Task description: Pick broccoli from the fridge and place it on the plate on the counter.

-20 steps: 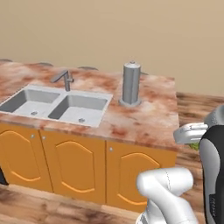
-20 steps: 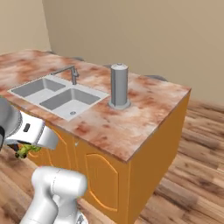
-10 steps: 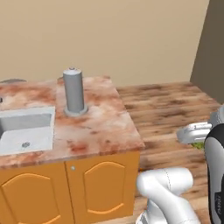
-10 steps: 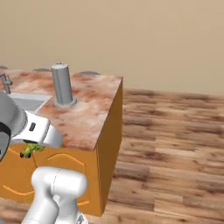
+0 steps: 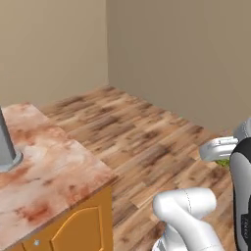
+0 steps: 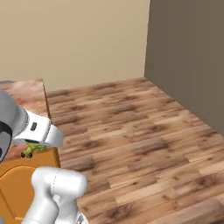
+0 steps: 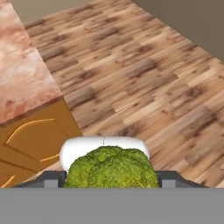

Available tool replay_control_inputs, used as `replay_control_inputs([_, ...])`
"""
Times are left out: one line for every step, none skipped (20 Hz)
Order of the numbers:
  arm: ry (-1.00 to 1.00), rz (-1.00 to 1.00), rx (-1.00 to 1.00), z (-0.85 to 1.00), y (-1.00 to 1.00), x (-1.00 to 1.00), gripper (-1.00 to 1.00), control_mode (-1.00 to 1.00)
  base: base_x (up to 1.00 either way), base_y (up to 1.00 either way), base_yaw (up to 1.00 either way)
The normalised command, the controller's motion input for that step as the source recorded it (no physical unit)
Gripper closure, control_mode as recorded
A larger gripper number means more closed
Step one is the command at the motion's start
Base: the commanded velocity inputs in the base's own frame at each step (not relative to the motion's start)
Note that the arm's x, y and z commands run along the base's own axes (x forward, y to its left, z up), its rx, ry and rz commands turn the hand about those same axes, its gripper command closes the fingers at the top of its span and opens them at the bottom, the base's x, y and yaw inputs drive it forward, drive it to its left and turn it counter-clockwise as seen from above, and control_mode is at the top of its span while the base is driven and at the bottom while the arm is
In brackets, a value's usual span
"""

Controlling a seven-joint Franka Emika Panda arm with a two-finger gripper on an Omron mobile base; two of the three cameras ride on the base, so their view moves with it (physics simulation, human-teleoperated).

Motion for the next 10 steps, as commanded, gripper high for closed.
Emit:
replay_control_inputs([0.00, 0.00, 0.00, 0.00, 0.00, 0.00, 1.00, 1.00, 0.00, 0.46, -0.84])
replay_control_inputs([0.00, 0.00, 0.00, 0.00, 0.00, 0.00, 1.00, 1.00, 0.00, 0.46, -0.84])
replay_control_inputs([0.00, 0.00, 0.00, 0.00, 0.00, 0.00, 1.00, 1.00, 0.00, 0.44, -0.84])
replay_control_inputs([0.00, 0.00, 0.00, 0.00, 0.00, 0.00, 1.00, 1.00, 0.00, 0.44, -0.85])
replay_control_inputs([0.00, 0.00, 0.00, 0.00, 0.00, 0.00, 1.00, 1.00, 0.00, 0.42, -0.85])
replay_control_inputs([0.00, 0.00, 0.00, 0.00, 0.00, 0.00, 1.00, 1.00, -0.02, 0.40, -0.85])
replay_control_inputs([0.00, 0.00, 0.00, 0.00, 0.00, 0.00, 1.00, 1.00, -0.04, 0.40, -0.86])
replay_control_inputs([0.00, 0.00, 0.00, 0.00, 0.00, 0.00, 1.00, 1.00, -0.01, 0.39, -0.86])
replay_control_inputs([0.00, 0.00, 0.00, 0.00, 0.00, 0.00, 1.00, 1.00, 0.00, 0.39, -0.86])
replay_control_inputs([0.00, 0.00, 0.00, 0.00, 0.00, 0.00, 1.00, 1.00, 0.00, 0.39, -0.87])
